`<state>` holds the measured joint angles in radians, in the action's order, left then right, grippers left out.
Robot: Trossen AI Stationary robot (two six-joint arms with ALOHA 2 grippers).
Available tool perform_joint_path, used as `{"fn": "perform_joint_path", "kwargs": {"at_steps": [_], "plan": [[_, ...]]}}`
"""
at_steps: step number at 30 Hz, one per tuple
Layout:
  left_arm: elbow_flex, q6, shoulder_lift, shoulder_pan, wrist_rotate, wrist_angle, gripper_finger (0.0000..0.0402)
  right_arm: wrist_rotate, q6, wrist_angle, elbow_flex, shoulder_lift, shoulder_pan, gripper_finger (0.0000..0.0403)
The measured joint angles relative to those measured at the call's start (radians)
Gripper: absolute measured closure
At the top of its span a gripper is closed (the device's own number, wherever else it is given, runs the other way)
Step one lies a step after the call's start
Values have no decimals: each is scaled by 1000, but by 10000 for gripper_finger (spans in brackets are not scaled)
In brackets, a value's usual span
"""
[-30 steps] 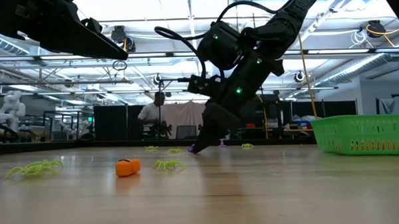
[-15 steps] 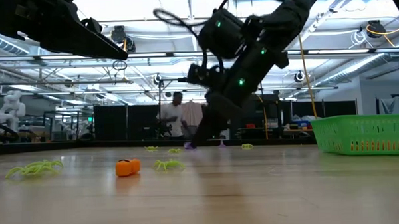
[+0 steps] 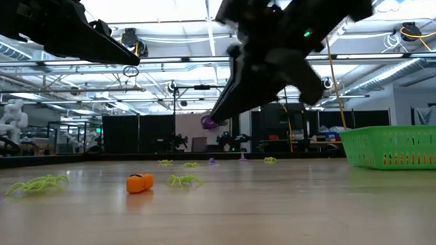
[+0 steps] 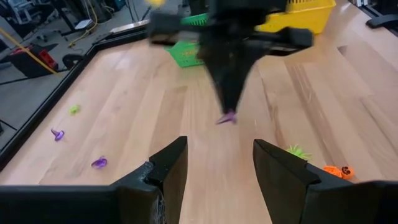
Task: Sort Halloween decoration
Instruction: Put the purple witch hat toy into the black bin
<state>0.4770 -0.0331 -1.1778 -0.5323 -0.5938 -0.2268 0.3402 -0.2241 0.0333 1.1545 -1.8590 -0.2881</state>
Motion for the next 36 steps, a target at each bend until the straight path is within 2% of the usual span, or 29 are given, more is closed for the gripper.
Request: {"fn": "perform_joint_path", "kwargs": {"at_steps": [7,14,21,24,36], "plan": [[0,-13,0,0,0,-3,222,269,-120,-6,0,-2,-136,403],[1,-13,0,0,0,-38,222,442,-323,-70,0,-3,-199,403],[1,-13,0,0,0,-43,222,451,-495,-154,0,-4,-206,403],[1,-13,0,0,0,-45,222,477,-525,-164,0,-4,-206,403],[1,-12,0,0,0,-45,222,474,-549,-165,0,-4,-212,403]]}}
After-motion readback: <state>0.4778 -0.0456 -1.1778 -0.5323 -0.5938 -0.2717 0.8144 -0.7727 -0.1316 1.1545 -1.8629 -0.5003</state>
